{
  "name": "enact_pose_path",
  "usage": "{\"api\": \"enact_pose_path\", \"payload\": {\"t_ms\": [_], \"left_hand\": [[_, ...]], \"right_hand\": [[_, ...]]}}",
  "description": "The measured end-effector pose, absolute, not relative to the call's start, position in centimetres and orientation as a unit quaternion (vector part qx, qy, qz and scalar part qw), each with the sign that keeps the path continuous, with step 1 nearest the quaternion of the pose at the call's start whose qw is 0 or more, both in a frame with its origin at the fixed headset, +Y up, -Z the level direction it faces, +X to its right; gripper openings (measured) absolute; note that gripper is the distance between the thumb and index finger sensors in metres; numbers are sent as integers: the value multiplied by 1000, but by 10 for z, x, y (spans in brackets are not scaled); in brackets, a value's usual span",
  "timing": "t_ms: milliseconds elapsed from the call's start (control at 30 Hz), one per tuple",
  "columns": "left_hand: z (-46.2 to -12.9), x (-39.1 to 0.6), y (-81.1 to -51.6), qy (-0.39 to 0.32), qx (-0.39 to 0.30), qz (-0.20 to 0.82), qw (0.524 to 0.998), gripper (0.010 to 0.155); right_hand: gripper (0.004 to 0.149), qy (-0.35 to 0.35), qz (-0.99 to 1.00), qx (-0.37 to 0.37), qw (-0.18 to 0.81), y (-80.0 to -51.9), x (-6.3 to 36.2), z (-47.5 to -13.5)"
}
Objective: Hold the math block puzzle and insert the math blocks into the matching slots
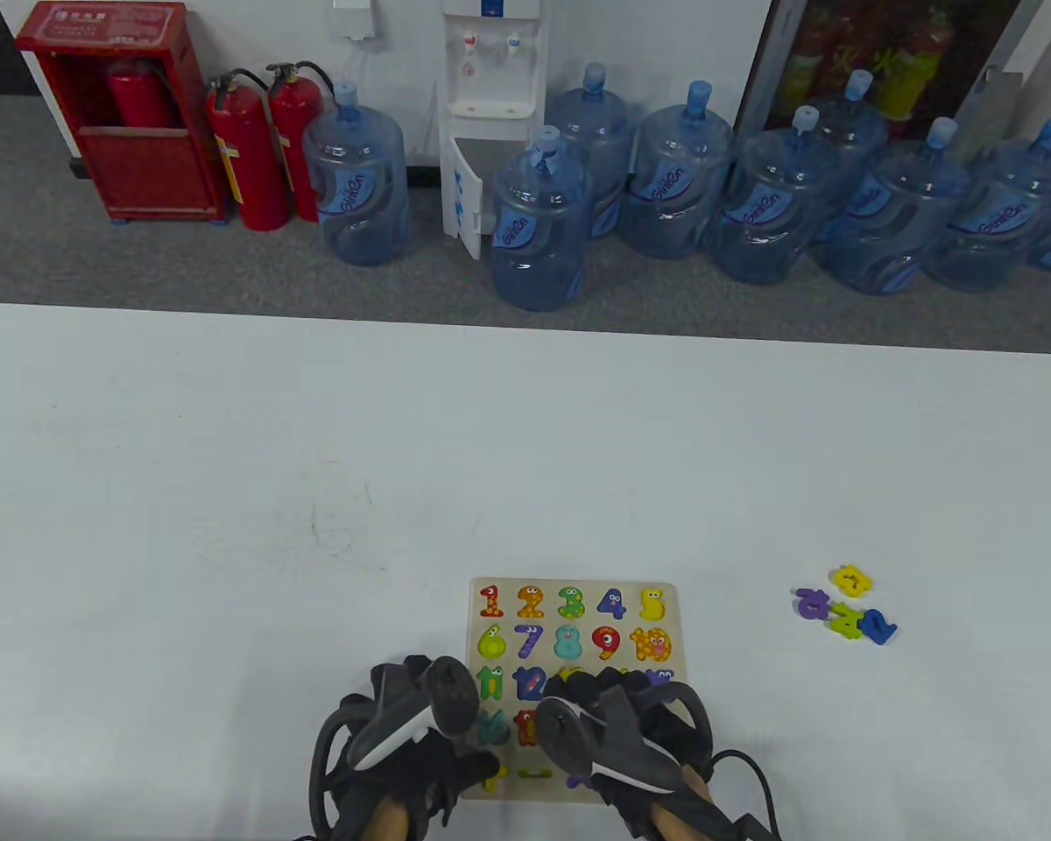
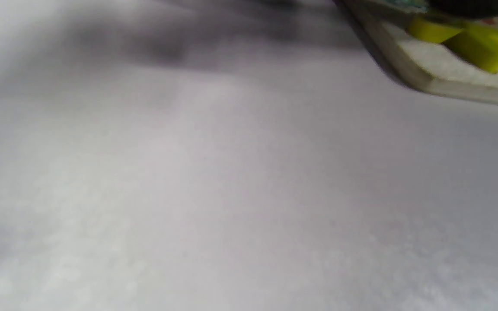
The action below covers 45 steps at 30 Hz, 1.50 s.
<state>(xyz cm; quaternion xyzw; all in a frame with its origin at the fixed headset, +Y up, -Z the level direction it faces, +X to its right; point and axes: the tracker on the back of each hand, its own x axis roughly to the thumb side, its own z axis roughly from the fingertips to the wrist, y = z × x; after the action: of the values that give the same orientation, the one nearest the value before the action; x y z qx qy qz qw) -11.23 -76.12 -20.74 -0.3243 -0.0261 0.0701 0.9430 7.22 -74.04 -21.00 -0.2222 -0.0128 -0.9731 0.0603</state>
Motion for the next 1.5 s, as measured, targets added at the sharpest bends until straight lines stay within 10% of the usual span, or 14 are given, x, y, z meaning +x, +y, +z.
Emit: {"api": "enact_pose_path", "payload": {"t_ms": [700, 967, 1500], "left_hand": [[-207, -111, -762, -31, -325, 66, 943, 96], [-206, -111, -762, -31, -325, 67, 943, 96], [-206, -110, -762, -36, -325, 69, 943, 91]], "right_hand": [[58, 11, -974, -221, 39, -735, 83, -209], [62, 40, -994, -86, 57, -732, 167, -241], [74, -144, -980, 134, 42, -759, 296, -274]]}}
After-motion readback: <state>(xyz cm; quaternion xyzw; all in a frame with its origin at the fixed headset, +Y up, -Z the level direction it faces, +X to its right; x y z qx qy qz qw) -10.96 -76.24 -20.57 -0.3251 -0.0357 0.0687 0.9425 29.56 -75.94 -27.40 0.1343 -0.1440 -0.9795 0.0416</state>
